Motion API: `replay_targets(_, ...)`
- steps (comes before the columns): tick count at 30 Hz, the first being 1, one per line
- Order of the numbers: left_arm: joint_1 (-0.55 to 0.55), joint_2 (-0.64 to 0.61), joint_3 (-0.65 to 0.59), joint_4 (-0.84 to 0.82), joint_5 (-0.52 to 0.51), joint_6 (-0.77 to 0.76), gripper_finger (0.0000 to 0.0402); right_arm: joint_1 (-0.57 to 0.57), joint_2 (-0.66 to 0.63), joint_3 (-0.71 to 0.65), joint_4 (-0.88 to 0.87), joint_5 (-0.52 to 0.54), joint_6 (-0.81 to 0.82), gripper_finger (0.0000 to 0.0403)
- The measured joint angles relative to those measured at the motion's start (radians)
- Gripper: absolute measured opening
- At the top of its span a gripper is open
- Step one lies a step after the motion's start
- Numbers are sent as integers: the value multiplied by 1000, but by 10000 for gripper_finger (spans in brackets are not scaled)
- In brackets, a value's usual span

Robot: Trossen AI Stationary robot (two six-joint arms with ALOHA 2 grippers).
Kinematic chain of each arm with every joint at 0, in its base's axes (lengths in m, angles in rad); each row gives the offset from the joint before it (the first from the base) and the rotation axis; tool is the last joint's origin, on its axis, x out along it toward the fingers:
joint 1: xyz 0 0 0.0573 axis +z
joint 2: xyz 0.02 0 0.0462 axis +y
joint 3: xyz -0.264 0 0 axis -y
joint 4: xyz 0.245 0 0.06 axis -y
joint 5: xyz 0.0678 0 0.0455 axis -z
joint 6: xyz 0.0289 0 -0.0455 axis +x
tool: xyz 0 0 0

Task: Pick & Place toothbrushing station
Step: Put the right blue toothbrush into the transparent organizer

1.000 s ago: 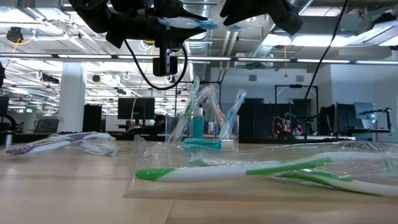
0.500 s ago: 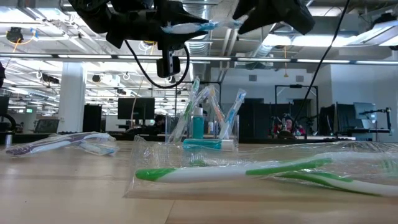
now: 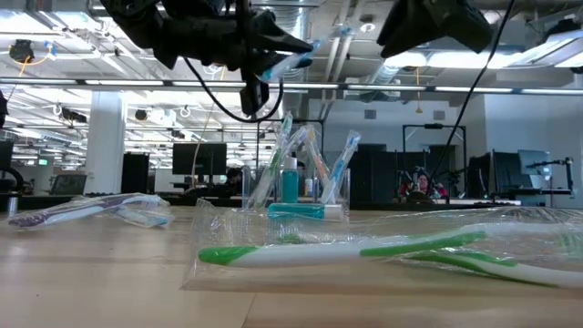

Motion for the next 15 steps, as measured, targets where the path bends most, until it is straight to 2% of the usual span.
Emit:
replay_targets(5, -22, -1, -6, 2, -135, 95, 38, -5, 0, 0, -109, -10, 186, 111)
replay_targets(9, -37, -52, -74, 1, -257, 130, 38, -18, 0, -2, -204, -10, 361, 110)
replay_targets(15, -81, -212, -229, 101, -570, 219, 38, -40, 1, -22, -255, 12, 500, 109)
